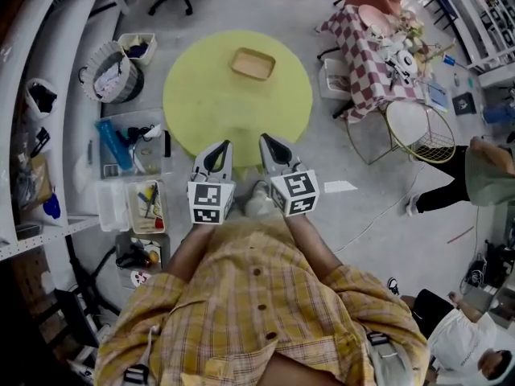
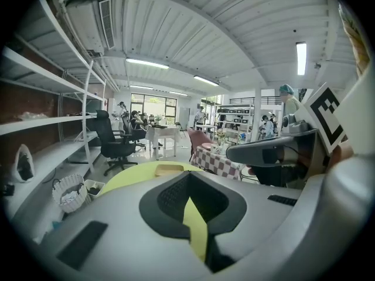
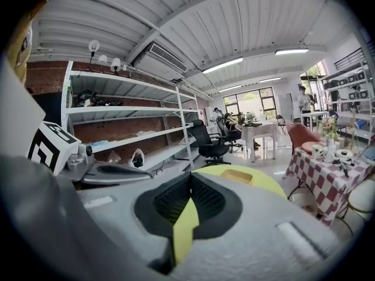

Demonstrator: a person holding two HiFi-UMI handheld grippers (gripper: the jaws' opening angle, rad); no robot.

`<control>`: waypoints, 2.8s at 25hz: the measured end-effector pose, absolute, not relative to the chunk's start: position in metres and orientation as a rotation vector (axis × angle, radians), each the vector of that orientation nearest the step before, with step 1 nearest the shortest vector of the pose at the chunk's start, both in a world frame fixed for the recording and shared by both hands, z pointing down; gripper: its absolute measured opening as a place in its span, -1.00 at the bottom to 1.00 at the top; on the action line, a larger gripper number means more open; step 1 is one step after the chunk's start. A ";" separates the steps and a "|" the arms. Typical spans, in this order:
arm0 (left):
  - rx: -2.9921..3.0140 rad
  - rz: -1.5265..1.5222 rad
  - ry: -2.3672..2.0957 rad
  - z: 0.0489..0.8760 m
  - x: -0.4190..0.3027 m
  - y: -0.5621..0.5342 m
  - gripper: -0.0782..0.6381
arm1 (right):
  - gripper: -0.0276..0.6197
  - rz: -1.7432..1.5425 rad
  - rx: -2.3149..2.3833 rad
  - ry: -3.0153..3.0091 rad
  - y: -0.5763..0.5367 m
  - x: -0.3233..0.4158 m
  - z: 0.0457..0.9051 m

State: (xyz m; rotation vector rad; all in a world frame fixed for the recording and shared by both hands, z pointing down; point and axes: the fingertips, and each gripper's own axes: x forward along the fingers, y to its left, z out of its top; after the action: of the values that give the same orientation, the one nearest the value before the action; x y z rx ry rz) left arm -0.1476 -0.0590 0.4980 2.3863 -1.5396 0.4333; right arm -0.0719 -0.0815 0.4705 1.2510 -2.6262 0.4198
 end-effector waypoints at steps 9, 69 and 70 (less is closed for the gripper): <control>2.420 0.489 -1.523 0.510 -0.129 -0.085 -0.77 | -0.92 0.446 1.247 -2.617 -0.103 -0.062 0.485; 2.486 1.721 -0.952 0.676 -0.116 -0.142 -0.76 | -0.92 0.547 1.184 -2.547 -0.151 -0.051 0.536; 2.495 1.740 -0.935 0.679 -0.115 -0.143 -0.76 | -0.92 0.544 1.190 -2.545 -0.152 -0.049 0.537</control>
State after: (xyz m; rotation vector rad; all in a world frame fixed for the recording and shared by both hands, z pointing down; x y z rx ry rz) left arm -0.1151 -0.1430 0.6787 2.4950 -0.9352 1.7402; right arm -0.0490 -0.1518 0.5367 1.1900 -2.5452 0.5441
